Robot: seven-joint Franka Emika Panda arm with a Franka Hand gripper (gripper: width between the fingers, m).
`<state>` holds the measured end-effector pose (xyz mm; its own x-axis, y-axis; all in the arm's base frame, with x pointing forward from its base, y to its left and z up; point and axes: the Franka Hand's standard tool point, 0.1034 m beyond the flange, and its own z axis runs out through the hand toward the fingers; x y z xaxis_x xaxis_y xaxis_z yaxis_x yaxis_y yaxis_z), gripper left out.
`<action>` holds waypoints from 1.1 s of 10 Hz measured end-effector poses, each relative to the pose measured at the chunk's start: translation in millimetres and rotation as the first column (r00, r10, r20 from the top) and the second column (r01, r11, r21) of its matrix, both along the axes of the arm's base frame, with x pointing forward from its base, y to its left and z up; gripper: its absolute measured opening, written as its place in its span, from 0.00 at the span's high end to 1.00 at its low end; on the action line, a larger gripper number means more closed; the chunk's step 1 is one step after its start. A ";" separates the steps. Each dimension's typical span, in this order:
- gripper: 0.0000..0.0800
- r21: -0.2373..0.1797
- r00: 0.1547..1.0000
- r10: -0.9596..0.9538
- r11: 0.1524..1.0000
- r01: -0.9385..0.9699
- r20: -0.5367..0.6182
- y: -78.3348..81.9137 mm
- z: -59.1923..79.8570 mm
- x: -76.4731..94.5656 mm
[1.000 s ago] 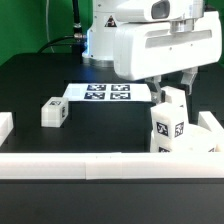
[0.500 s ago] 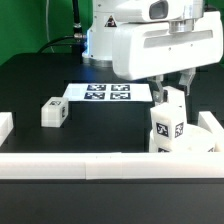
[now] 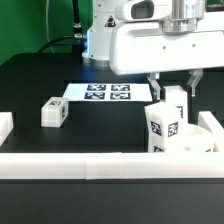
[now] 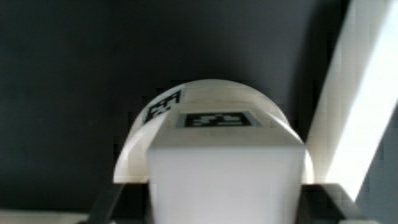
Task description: Assemble stool
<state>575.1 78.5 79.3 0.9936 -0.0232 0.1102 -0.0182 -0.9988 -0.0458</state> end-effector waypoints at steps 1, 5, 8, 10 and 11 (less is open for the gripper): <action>0.58 0.018 0.992 -0.128 0.992 0.128 -0.007 2.4 0.2 -0.3; 0.58 0.049 0.912 -0.410 0.911 0.410 -0.023 13.7 0.3 1.0; 0.58 0.061 0.863 -0.504 0.861 0.505 -0.032 14.4 0.7 1.7; 0.36 0.072 0.881 -0.472 0.879 0.472 -0.020 11.6 14.2 4.6; 0.24 0.082 0.895 -0.447 0.891 0.446 -0.008 9.8 27.4 2.4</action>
Offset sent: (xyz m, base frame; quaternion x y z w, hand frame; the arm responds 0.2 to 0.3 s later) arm 0.0004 0.0055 -0.0072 -0.0002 0.0060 0.2141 0.9768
